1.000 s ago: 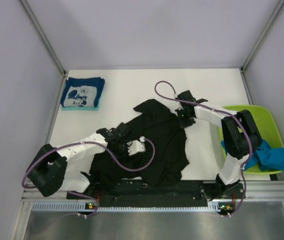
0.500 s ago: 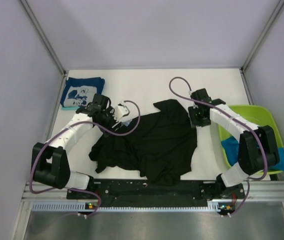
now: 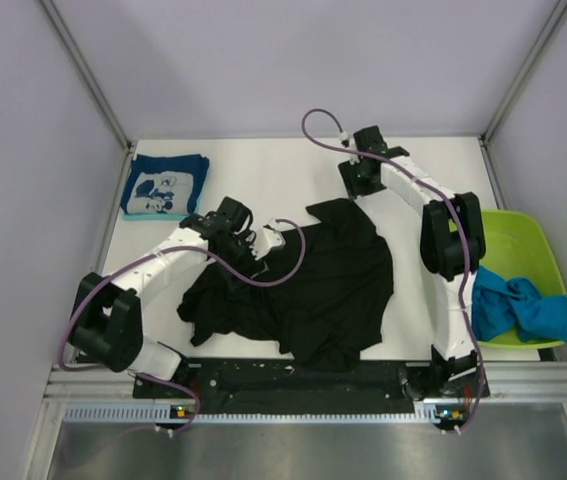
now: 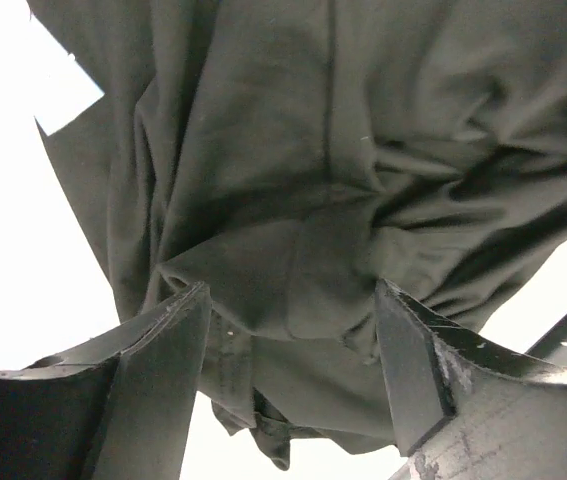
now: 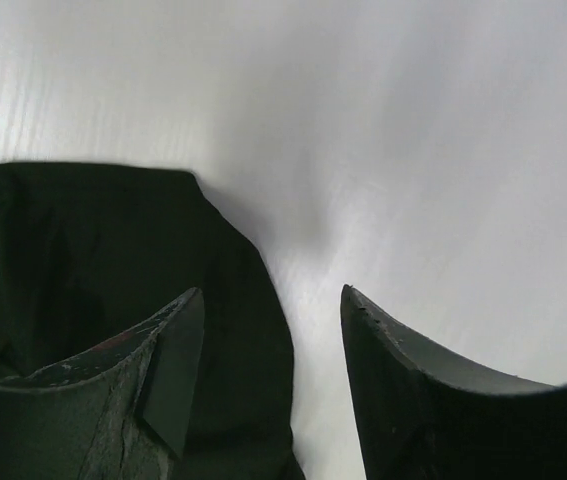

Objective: Fold and stack the t-shirts
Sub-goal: Flatten out the tshirt

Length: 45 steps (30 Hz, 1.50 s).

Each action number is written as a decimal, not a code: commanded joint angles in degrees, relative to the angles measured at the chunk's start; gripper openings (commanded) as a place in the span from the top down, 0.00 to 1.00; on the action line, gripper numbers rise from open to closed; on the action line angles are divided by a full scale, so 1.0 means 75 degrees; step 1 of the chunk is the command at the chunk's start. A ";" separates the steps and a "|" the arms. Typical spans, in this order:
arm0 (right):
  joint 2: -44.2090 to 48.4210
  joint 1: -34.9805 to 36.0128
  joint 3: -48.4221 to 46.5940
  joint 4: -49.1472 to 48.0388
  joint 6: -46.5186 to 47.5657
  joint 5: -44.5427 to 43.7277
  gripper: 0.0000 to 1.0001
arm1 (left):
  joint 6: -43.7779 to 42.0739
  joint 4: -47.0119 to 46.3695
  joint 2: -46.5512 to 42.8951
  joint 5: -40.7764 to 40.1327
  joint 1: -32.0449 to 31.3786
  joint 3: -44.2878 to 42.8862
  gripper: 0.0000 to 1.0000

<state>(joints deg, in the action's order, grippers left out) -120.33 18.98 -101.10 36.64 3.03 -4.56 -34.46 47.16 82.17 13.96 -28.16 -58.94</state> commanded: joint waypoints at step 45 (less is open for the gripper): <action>0.9095 -0.0445 -0.2902 0.0306 0.0440 0.1229 1.00 | -0.1477 0.2688 -0.4464 -0.2330 0.1188 -0.7269 1.00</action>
<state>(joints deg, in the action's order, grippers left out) -53.06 15.73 -119.90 39.16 5.41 4.67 -45.17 64.14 49.08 -5.52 -19.40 -109.10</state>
